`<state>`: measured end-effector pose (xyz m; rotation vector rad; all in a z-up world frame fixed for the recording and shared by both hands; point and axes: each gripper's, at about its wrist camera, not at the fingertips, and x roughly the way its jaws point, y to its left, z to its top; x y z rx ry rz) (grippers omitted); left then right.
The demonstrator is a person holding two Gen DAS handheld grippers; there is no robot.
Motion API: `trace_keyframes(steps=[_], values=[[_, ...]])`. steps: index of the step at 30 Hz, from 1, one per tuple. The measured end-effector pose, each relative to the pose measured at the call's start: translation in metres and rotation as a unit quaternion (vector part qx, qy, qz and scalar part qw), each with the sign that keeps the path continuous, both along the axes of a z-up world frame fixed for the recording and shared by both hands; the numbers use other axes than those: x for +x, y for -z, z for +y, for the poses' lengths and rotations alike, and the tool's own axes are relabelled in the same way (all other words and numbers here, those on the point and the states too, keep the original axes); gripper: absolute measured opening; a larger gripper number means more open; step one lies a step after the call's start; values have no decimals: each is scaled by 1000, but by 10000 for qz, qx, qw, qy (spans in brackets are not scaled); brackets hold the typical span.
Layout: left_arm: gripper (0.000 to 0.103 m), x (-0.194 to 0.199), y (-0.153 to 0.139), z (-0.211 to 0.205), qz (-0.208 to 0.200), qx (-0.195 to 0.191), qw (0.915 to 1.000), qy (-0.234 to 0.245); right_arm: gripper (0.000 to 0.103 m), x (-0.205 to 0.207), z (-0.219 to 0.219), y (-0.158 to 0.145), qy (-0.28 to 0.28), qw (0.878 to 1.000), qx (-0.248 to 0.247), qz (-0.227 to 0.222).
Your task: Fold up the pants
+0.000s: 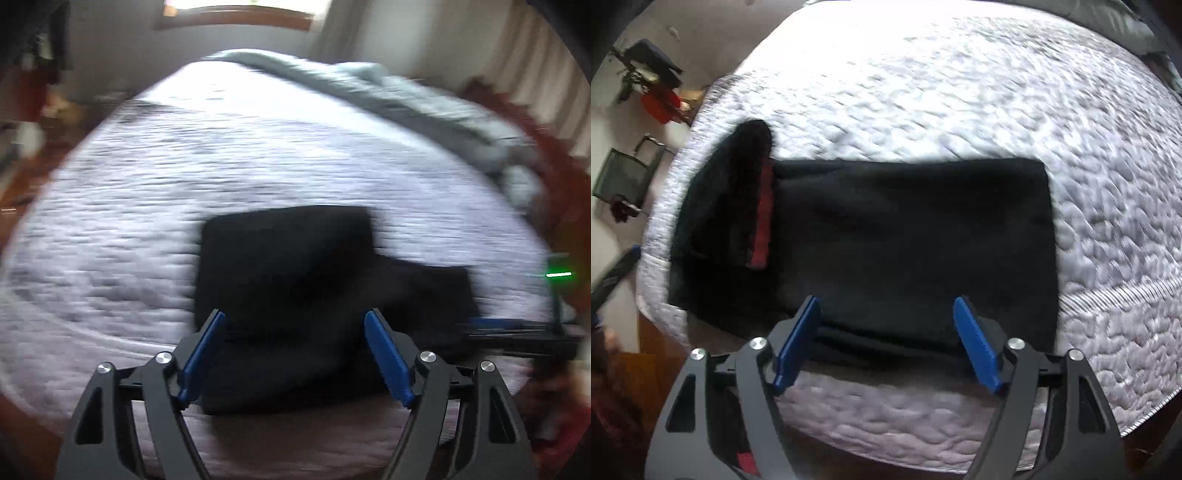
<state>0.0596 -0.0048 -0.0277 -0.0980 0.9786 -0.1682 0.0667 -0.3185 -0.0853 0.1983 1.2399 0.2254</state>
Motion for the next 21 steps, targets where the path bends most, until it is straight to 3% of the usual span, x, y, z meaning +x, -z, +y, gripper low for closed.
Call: trace_keyframes(steps=[3, 8, 10, 12, 14, 16, 18, 21], values=[[78, 11, 19, 28, 346, 334, 9973, -560, 89, 11, 25, -21, -282, 9992, 277, -110], [78, 14, 41, 36, 516, 693, 9925, -860, 86, 28, 71, -39, -776, 9961, 377, -199], [79, 13, 41, 35, 469, 745, 9924, -862, 68, 30, 89, -42, -1075, 9928, 496, -168], [80, 14, 42, 33, 414, 807, 9924, -826, 57, 33, 110, -36, -1326, 9895, 582, 30], [80, 19, 44, 32, 418, 761, 9932, -781, 53, 36, 121, -27, -1395, 9889, 485, 175], [80, 21, 46, 34, 425, 692, 9936, -783, 18, 36, 129, -18, -1513, 9870, 462, 292], [81, 22, 47, 35, 434, 631, 9941, -771, 3, 35, 128, -14, -1560, 9865, 407, 301], [86, 22, 50, 39, 416, 538, 9945, -797, 3, 32, 118, -25, -1623, 9857, 437, 74]])
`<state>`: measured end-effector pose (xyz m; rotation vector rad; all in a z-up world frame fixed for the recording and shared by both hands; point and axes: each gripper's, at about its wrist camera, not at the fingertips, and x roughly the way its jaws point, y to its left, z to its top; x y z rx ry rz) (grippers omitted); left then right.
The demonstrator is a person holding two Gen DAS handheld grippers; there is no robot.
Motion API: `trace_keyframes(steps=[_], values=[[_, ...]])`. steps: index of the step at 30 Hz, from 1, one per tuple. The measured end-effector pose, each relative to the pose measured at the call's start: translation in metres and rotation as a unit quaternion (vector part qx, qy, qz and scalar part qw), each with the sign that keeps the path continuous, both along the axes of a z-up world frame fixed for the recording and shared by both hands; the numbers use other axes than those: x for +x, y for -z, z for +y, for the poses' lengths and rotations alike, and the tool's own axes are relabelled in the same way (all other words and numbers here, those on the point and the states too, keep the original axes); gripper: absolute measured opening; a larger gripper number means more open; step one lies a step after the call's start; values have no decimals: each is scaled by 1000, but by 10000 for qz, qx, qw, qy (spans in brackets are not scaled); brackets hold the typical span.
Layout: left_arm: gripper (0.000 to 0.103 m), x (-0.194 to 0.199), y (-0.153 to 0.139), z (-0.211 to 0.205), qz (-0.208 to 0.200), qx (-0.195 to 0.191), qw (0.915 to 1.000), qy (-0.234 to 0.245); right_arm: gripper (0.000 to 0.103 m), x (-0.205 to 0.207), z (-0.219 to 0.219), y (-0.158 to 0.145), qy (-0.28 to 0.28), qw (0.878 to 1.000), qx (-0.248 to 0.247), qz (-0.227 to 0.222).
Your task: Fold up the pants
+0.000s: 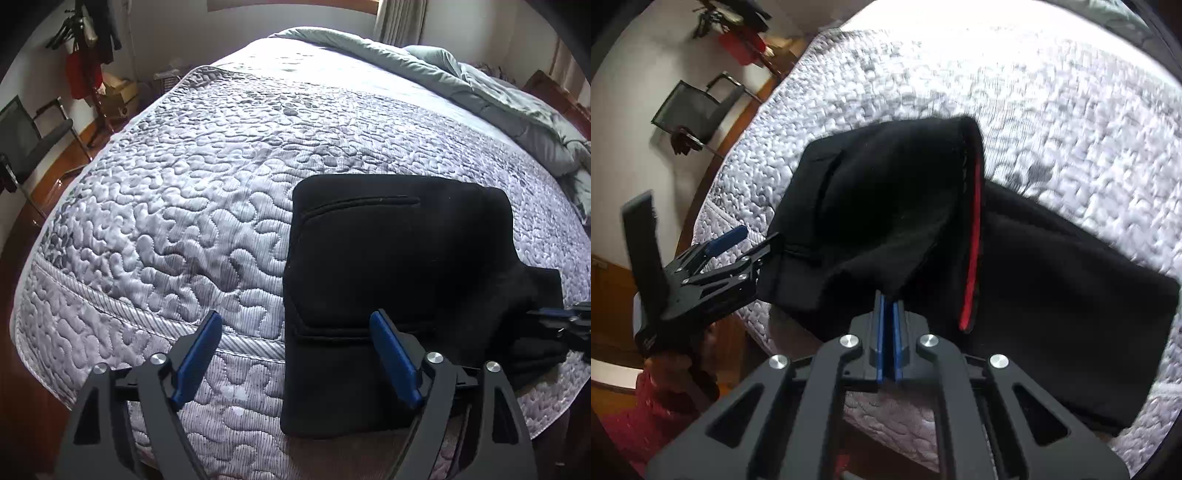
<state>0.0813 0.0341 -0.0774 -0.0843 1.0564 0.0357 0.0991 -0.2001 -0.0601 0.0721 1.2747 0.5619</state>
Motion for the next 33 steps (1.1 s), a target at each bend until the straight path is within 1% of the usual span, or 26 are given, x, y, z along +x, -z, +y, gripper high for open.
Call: trace_keyframes(steps=[2, 3, 4, 6, 7, 9, 11, 13, 14, 16, 17, 18, 19, 21, 22, 25, 27, 28, 29, 30, 32, 33], values=[[89, 1, 4, 1, 24, -98, 9999, 8, 2, 0, -12, -12, 34, 9999, 21, -136], [89, 1, 6, 1, 61, -170, 9998, 14, 2, 0, -15, -13, 42, 9999, -42, -131], [89, 1, 9, -1, 99, -216, 9997, 27, 3, 2, -16, -10, 56, 9997, -228, -119], [89, 3, 18, -7, 230, -220, 9995, 92, 3, 3, -15, 9, 48, 9975, -708, 2], [89, 4, 21, -9, 266, -161, 9995, 95, 4, 3, -14, 25, 28, 9959, -884, 163], [89, 3, 21, -10, 251, -156, 9995, 95, 6, 1, -15, 30, 30, 9961, -866, 163], [89, 1, 18, -7, 267, -244, 9993, 101, 21, 0, -17, 23, 23, 9963, -845, 122], [88, -1, 11, -2, 230, -249, 9994, 54, 69, 0, -25, 6, 92, 9968, -794, -65], [88, -3, 7, 0, 189, -226, 9996, 37, 78, -2, -26, 0, 121, 9973, -720, -124], [88, -4, 2, 4, 155, -246, 9996, 10, 81, 3, -33, -12, 158, 9990, -393, -146], [88, -4, 1, 7, 182, -308, 9994, 1, 83, 6, -36, -13, 180, 9994, -287, -115], [88, -2, 1, 9, 210, -344, 9992, -6, 89, 9, -37, -13, 226, 9996, -166, -34], [88, -2, 2, 11, 244, -377, 9990, -27, 90, 16, -39, -9, 269, 9996, -40, 120], [88, -3, 3, 13, 258, -371, 9989, -76, 90, 27, -35, 3, 345, 9989, 88, 303], [88, -4, 4, 15, 285, -386, 9988, -86, 90, 37, -37, 15, 494, 9973, 148, 531], [88, -6, 6, 18, 350, -434, 9984, -119, 90, 50, -40, 42, 655, 9928, 282, 966], [88, -6, 8, 22, 395, -444, 9981, -160, 87, 51, -36, 53, 642, 9911, 400, 1098], [88, -7, 9, 23, 408, -456, 9980, -186, 78, 51, -32, 55, 591, 9919, 415, 1046], [88, -8, 9, 25, 416, -481, 9977, -213, 66, 49, -28, 52, 551, 9927, 404, 993], [88, -8, 10, 27, 437, -527, 9973, -255, 39, 48, -24, 49, 466, 9935, 453, 934], [88, -8, 10, 30, 467, -579, 9967, -312, 24, 48, -21, 44, 415, 9925, 611, 975], [88, -7, 9, 30, 467, -589, 9966, -329, 19, 47, -23, 38, 370, 9921, 748, 935]])
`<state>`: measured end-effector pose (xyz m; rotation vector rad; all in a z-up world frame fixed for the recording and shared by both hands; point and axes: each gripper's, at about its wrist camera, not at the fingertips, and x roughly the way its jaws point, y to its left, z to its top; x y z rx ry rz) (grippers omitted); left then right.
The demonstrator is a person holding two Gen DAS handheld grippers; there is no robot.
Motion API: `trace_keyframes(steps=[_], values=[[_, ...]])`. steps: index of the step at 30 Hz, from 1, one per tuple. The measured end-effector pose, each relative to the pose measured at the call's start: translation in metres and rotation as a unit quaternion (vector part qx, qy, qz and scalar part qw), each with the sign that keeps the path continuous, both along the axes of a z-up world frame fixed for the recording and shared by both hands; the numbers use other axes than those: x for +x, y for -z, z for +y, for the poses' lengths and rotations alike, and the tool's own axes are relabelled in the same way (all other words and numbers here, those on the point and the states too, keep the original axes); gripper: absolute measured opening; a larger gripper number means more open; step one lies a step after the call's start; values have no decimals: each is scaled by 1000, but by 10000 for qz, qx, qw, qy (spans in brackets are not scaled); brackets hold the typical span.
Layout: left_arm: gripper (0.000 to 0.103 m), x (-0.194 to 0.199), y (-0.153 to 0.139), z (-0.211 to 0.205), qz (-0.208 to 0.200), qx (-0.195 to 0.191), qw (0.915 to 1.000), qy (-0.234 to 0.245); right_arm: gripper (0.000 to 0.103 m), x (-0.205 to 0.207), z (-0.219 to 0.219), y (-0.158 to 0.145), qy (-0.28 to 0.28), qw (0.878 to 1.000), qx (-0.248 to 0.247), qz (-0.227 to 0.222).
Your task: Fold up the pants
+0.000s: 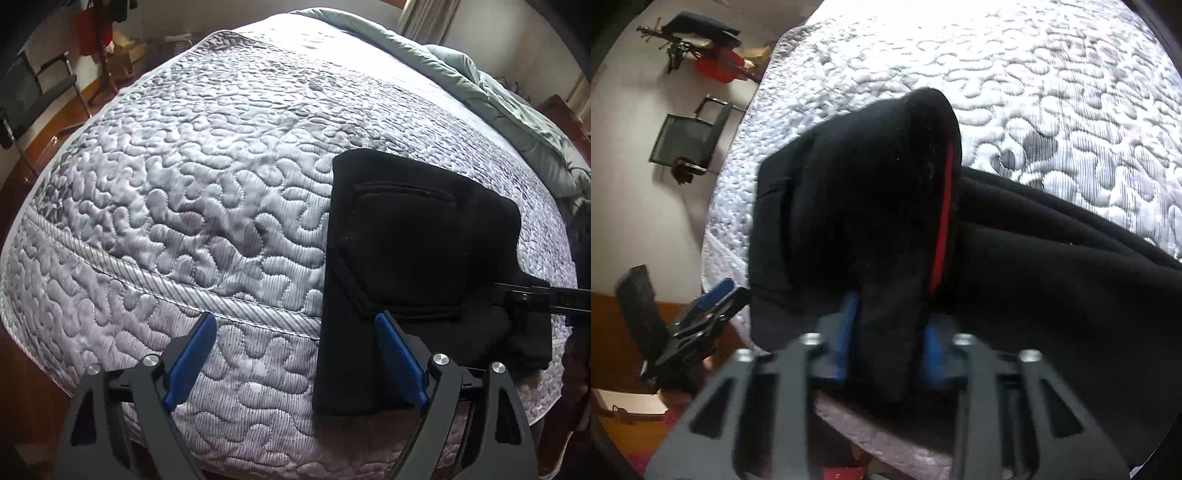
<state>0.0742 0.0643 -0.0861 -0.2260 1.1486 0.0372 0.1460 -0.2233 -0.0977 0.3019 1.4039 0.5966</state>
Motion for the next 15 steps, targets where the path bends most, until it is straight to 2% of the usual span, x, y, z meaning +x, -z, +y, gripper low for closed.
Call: trace_keyframes(steps=[3, 5, 10, 15], values=[[88, -1, -8, 0, -100, 4, 9999, -41, 17, -5, -16, -25, 113, 9980, 613, -144], [88, 0, -13, -3, -139, 1, 9999, -13, 17, -14, -29, -51, 173, 9953, 843, -434], [88, 5, -25, -21, -274, 19, 9994, 195, 17, -41, -83, -103, 397, 9909, 817, -990], [88, 11, -29, -60, -302, 74, 9975, 635, 17, -58, -138, -110, 857, 9889, 561, -1077]])
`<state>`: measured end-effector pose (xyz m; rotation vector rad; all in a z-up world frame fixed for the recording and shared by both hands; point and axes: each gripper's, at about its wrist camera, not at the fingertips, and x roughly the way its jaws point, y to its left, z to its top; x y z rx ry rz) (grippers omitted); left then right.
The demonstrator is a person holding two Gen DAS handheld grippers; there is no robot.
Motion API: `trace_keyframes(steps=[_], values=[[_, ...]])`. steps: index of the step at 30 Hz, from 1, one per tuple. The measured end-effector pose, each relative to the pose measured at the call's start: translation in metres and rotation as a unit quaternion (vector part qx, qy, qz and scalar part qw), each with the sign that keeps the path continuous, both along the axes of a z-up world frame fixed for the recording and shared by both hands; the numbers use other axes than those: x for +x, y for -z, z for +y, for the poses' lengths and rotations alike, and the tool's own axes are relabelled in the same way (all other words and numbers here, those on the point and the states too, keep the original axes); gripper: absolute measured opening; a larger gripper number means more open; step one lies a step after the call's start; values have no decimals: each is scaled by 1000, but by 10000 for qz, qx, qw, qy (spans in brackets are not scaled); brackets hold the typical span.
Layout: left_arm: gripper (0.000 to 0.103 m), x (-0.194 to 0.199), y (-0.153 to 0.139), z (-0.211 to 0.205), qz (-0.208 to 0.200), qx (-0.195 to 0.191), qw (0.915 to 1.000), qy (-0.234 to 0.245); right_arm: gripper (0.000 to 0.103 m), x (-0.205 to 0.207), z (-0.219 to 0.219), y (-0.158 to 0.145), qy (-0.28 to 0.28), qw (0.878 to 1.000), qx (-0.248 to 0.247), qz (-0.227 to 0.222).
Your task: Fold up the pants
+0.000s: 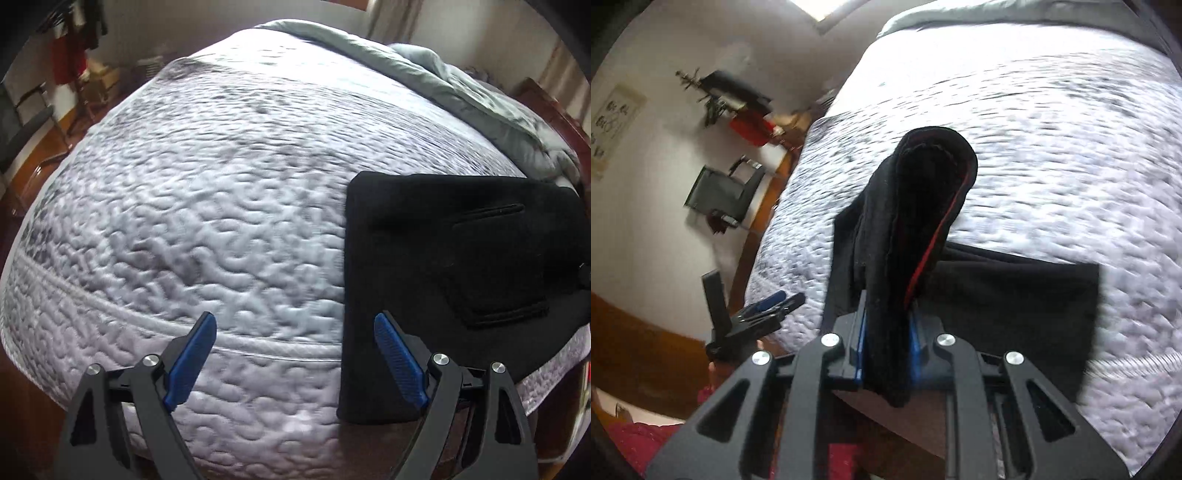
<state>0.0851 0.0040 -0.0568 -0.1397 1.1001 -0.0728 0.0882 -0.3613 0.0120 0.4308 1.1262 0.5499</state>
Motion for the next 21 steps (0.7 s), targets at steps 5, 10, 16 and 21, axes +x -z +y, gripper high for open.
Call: trace_keyframes(steps=[5, 10, 16, 21], values=[[88, 1, 0, -42, -1, 181, 9988, 460, 17, -11, -48, 32, 480, 9981, -35, 380], [88, 3, 10, -77, 57, 494, 9956, 793, 18, -8, -51, 91, 684, 9920, -645, 842], [89, 2, 34, -94, 222, 930, 9906, 977, 25, -8, -55, 128, 738, 9888, -747, 1064], [88, 4, 23, -88, 208, 847, 9919, 925, 57, -7, -60, 90, 782, 9900, -975, 652]])
